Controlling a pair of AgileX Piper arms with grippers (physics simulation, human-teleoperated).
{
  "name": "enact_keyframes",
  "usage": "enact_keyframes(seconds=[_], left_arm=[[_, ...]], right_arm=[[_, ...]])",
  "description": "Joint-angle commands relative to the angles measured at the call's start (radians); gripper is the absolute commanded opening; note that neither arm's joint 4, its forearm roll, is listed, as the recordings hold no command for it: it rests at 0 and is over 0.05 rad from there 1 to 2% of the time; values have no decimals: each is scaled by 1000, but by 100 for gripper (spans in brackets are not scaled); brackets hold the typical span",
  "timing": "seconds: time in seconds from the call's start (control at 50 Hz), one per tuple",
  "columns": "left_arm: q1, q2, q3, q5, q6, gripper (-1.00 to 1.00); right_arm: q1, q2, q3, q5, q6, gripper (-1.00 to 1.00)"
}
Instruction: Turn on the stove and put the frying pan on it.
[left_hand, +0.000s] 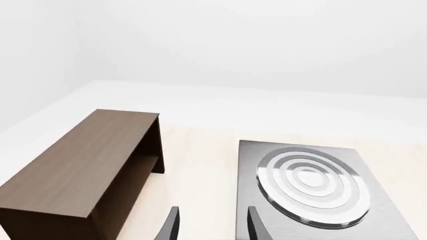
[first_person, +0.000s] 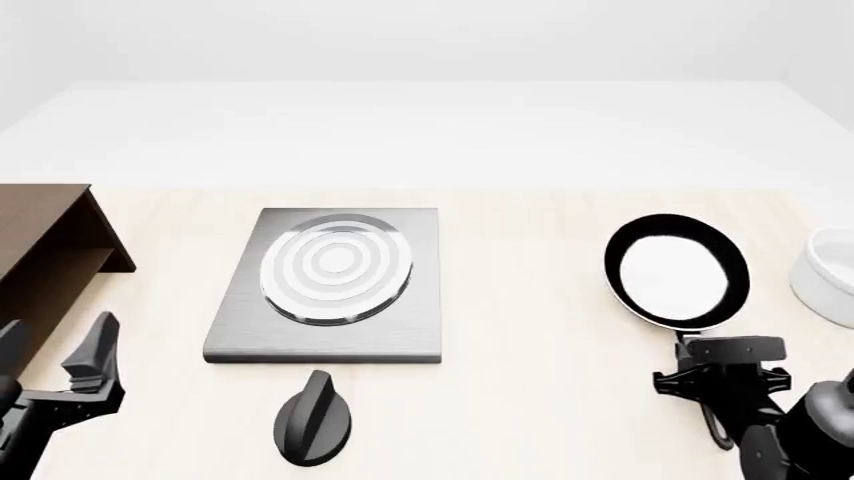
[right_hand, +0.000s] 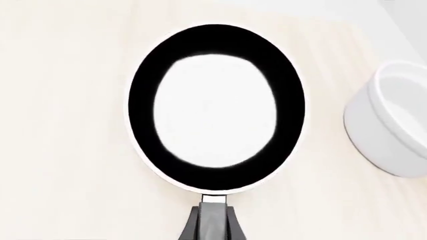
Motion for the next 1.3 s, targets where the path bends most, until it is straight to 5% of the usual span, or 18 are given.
enact_keyframes(seconds=[0.02,0.16,0.36,0.38,0.66,0.82,0.98,1.3], left_arm=[[-18,-13,0,-1,-11,100],[-18,-20,0,5,-11,100],[-18,-29,0,12,-9,100],[-19,-30,0,13,-9,100],[-21,-12,0,-5,-8,100],[-23,-16,0,-1,-9,100],[-25,-23,0,7,-9,100],[-27,-50,0,35,-12,100]], right_arm=[[-2,24,-17,45,-107,-100],[-1,31,-10,27,-109,-100],[34,-148,15,141,-99,-100],[60,-256,27,213,-99,-100],[166,-585,9,490,-67,-100],[251,-809,-64,735,-42,-100],[329,-896,-111,839,-29,-100],[498,-848,-166,830,-9,-100]])
